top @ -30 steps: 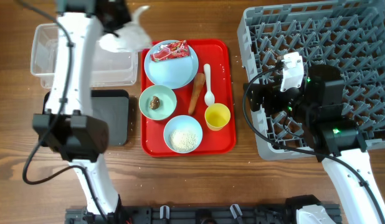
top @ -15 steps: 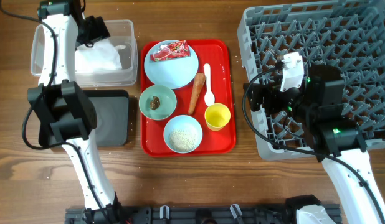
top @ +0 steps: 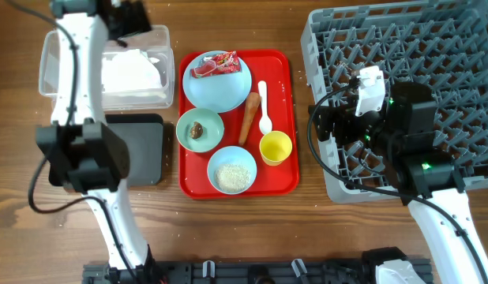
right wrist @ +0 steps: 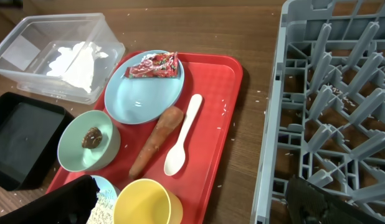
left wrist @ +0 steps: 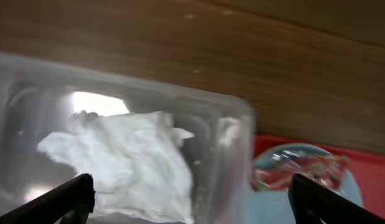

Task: Sort waste into correct bins and load items into the dishwasher rack
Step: 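Carry the tissue to the clear bin and release it, then grasp the red wrapper on the plate and drop it in the clear bin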

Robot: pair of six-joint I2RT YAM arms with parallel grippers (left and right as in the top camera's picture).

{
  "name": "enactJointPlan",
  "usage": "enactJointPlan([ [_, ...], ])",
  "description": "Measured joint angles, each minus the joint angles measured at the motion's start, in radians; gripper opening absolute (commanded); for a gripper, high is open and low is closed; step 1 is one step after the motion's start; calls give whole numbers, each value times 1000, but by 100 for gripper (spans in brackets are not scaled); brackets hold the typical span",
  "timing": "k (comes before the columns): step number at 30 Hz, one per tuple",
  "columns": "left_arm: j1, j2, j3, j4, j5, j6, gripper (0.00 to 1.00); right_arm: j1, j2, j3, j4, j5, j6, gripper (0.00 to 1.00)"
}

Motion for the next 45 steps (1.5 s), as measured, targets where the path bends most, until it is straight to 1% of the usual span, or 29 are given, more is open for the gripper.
enactJointPlan([
  [4,-144,2,5,23,26,102,99,0,0,0,0,0,0,100],
  [8,-245,87,6,43,39,159,99,0,0,0,-2,0,0,100],
  [11,-270,196,5,51,42,179,99,0,0,0,-9,0,0,100],
  [14,-266,262,5,56,46,214,99,0,5,0,-16,0,0,100],
  [18,-263,315,5,84,72,280,99,0,25,0,-16,0,0,100],
  [22,-264,343,5,121,86,300,99,0,35,0,-19,0,0,100],
  [23,-264,349,5,122,91,303,96,0,35,0,-19,0,0,100],
  [25,-264,356,5,124,93,307,84,0,35,0,-19,0,0,100],
  [26,-264,359,5,124,93,306,66,0,35,0,-20,0,0,100],
  [27,-264,361,5,124,93,314,52,0,35,0,-20,0,0,100],
  [28,-264,361,5,124,93,313,43,0,35,0,-20,0,0,100],
  [29,-264,362,5,124,93,313,38,0,35,0,-20,0,0,100],
  [30,-264,362,5,123,92,313,29,0,35,0,-20,0,0,100],
  [31,-265,362,5,117,89,323,15,0,35,0,-20,0,0,100],
  [32,-266,362,5,111,89,325,4,0,35,0,-21,0,0,100],
  [41,-311,362,11,63,89,315,4,0,35,0,-39,0,0,100],
  [45,-311,348,10,37,90,242,4,0,35,0,-39,0,0,100],
])
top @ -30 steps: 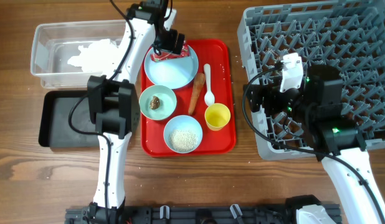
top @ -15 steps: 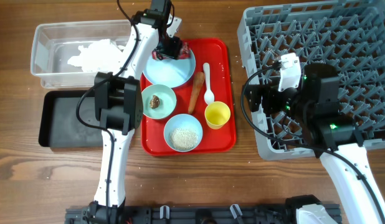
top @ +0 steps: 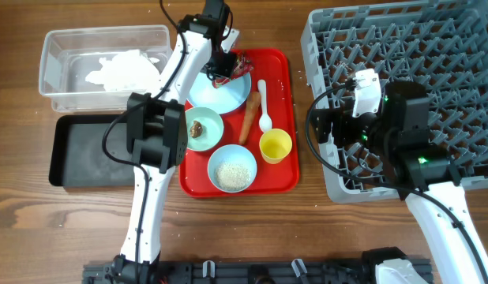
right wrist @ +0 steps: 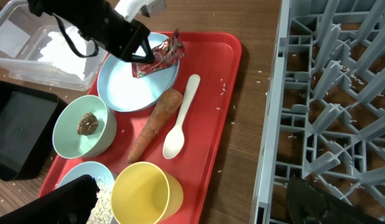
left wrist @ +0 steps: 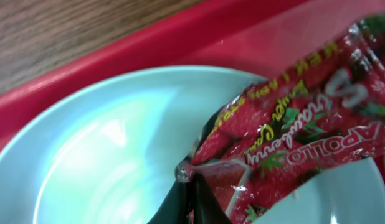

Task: Sort waste into correct bins and load items into the dishwasher rack
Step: 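Grasp the red wrapper on the plate and drop it in the clear bin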

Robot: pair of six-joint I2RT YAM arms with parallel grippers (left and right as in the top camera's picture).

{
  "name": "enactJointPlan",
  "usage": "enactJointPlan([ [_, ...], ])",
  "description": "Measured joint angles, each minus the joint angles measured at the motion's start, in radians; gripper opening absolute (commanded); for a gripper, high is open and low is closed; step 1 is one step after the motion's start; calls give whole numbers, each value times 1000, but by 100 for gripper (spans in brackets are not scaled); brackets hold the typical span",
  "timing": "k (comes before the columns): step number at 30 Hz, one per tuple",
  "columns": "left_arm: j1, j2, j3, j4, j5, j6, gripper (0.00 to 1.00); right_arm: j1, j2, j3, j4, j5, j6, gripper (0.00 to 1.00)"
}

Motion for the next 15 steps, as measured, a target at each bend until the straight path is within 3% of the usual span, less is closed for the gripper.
enactJointPlan([
  [6,73,-198,-13,-35,0,-161,4,0,0,0,-1,0,0,100],
  [10,201,-385,-2,-113,-32,-251,4,0,0,0,-1,0,0,100],
  [15,372,-394,-2,-205,-54,-289,4,0,0,0,8,0,0,100],
])
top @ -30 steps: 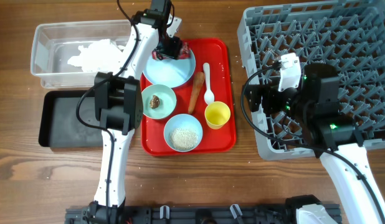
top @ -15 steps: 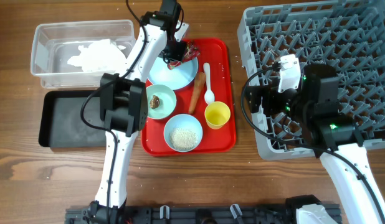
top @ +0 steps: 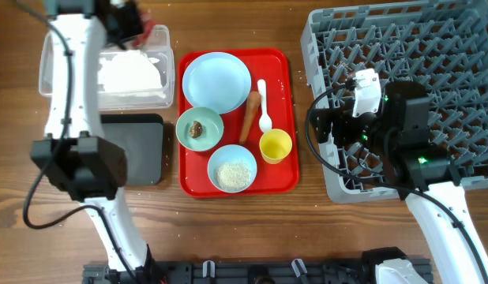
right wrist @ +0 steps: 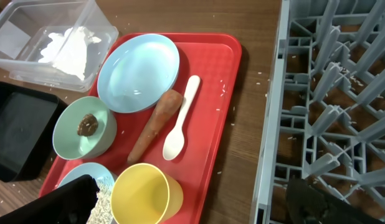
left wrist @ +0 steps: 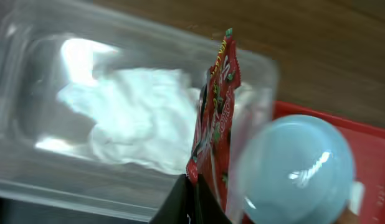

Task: Sort waste into correct bins and load items into the dishwasher rack
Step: 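Grasp the red wrapper on the plate and drop it in the clear bin, then grasp the rim of the green bowl with the left gripper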

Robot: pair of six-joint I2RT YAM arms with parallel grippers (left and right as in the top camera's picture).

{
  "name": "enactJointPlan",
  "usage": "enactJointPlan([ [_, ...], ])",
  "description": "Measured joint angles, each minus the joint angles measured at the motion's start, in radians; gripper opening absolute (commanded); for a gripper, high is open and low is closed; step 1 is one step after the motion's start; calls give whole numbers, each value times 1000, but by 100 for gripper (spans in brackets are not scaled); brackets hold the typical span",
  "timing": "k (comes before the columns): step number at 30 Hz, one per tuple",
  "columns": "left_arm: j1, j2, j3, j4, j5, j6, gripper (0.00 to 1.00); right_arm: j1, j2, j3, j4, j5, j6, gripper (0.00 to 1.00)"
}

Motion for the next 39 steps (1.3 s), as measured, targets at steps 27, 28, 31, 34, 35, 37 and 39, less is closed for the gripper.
enactJointPlan([
  [27,-252,-42,-97,-239,12,-13,86,0,0,0,23,-24,11,100],
  [28,-276,-42,-97,-255,13,-23,86,0,0,0,23,-24,11,100],
  [31,-328,-42,-116,-255,13,-66,85,0,0,0,23,-24,11,100],
  [34,-378,-43,-206,-196,20,-114,81,0,1,0,23,-24,11,100],
  [35,-388,-50,-243,-156,27,-124,77,0,1,0,23,-24,11,100],
  [37,-416,-53,-319,-92,39,-144,71,0,1,0,22,-24,11,100],
  [39,-452,-53,-402,-39,50,-165,58,0,1,0,23,-26,11,100],
])
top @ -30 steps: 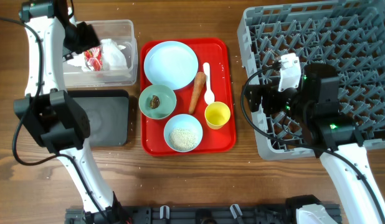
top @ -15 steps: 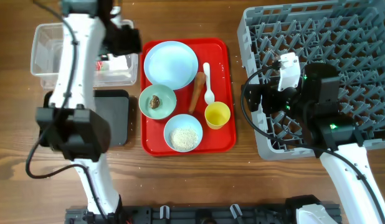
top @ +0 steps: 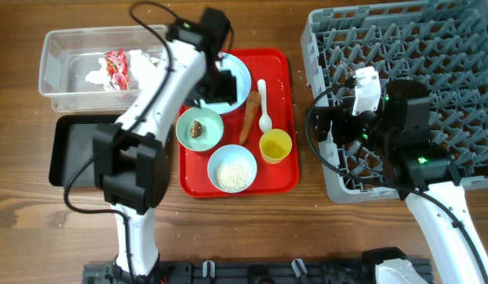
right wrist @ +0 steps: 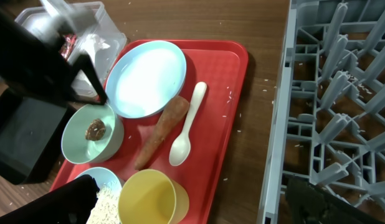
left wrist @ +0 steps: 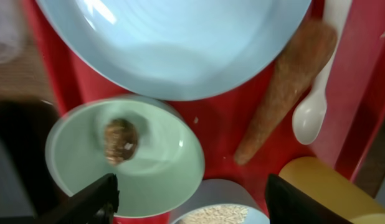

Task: Sort waste into correct bins and load items into the dishwasher rack
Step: 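Grasp the rim of the green bowl with the left gripper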

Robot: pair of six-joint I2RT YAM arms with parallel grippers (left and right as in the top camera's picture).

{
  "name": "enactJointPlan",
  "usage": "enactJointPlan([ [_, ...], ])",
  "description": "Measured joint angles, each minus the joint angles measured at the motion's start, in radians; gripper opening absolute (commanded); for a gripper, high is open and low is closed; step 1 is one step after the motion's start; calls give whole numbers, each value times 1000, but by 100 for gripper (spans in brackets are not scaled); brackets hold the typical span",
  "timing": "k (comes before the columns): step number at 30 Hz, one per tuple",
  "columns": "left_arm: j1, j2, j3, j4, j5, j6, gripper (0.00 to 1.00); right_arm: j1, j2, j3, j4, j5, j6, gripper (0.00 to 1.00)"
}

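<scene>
The red snack wrapper [top: 115,66] lies in the clear bin [top: 62,38] beside white tissue. My left gripper [left wrist: 191,186] hangs open over the red tray [top: 282,180], above the green bowl [left wrist: 149,162] that holds a brown lump [left wrist: 120,134]. Around it are the bare light blue plate [left wrist: 180,43], the carrot [left wrist: 286,87], the white spoon [left wrist: 309,112], the yellow cup [right wrist: 152,199] and the bowl of rice [top: 232,170]. My right gripper [right wrist: 189,186] stands open at the left edge of the grey dishwasher rack [top: 433,47], with nothing in it.
A black bin [top: 74,150] sits left of the tray, below the clear bin. Loose rice grains dot the wood between the tray and the rack [right wrist: 342,93]. The left arm [top: 161,87] reaches across the clear bin's right end.
The left gripper has let go of the wrapper, which now lies in the clear bin. It has moved from over that bin to over the tray and stands open. The right arm has hardly moved.
The left gripper was open over the clear bin while the wrapper lay on the blue plate. Then it was shut on the wrapper at the plate, then held it over the clear bin. Now the wrapper is in the bin and the plate is bare.
</scene>
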Motion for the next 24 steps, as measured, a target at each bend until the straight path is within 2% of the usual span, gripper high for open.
enactJointPlan([
  [2,-37,0,-67,50,7,-13,45,0,0,0,0,-1,0,100],
  [8,-73,0,-211,175,-9,-75,43,0,0,0,-5,-1,0,100],
  [11,-69,0,-292,249,-20,-100,29,0,0,0,-8,-1,0,100],
  [14,-68,0,-329,283,-23,-113,20,0,0,0,-10,-1,0,100],
  [17,-68,0,-336,288,-24,-122,4,0,0,0,-9,-1,0,100],
  [24,-68,-7,-332,269,-48,-122,4,0,0,0,8,-1,0,100],
])
